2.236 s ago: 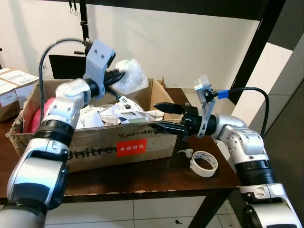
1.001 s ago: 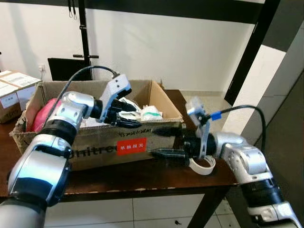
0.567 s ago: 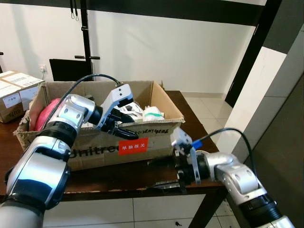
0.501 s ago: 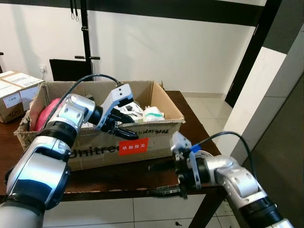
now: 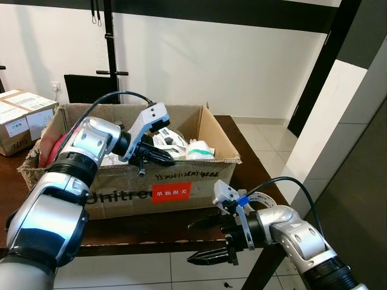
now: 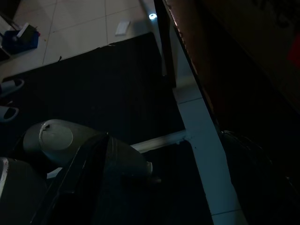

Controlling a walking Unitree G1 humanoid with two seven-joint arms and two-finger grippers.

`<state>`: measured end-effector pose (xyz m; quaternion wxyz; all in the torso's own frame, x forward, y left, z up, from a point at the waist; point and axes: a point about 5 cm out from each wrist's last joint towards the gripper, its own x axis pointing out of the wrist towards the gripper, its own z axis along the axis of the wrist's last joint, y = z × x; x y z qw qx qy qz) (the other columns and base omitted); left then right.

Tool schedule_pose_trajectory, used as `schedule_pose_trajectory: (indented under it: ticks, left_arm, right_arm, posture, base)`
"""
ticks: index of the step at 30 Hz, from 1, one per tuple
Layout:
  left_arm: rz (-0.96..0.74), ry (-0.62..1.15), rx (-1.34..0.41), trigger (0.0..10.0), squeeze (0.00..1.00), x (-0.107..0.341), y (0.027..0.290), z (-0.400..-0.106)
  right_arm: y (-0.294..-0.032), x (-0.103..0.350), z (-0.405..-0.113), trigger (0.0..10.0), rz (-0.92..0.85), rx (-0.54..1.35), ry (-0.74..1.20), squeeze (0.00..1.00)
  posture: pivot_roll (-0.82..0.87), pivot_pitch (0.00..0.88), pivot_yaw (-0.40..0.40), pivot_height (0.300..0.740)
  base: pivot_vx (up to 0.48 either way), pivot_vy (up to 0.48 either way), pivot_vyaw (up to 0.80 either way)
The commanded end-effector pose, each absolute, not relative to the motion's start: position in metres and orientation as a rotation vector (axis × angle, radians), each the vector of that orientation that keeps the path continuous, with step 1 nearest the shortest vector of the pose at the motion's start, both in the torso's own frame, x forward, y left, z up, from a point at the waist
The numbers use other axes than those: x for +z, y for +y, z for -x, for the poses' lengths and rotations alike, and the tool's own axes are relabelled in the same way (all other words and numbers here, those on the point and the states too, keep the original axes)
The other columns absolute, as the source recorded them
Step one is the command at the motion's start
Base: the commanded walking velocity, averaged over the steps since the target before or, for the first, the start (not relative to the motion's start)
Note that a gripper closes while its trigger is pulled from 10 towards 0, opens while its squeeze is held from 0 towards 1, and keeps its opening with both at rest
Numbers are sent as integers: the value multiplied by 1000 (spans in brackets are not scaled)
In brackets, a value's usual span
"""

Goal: Picking trash to rubbish bin

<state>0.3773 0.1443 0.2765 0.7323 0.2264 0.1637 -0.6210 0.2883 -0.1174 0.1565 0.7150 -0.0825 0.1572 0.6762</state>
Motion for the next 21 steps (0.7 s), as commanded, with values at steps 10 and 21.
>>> schedule_pose_trajectory:
  ticks: [10, 21]
  left_arm:
    - [-491, 400, -1475, 0, 0, 275, 147, -366]
    - [-554, 231, -1237, 10000, 737, 291, 150, -379]
  right_arm:
    - [-123, 154, -289, 10000, 200, 1487, 362, 0]
    - [-123, 153, -290, 10000, 214, 1485, 364, 0]
  posture:
    - [96, 3, -82, 740]
    - [94, 7, -86, 740]
  base:
    - [0, 0, 0]
    - [0, 0, 0]
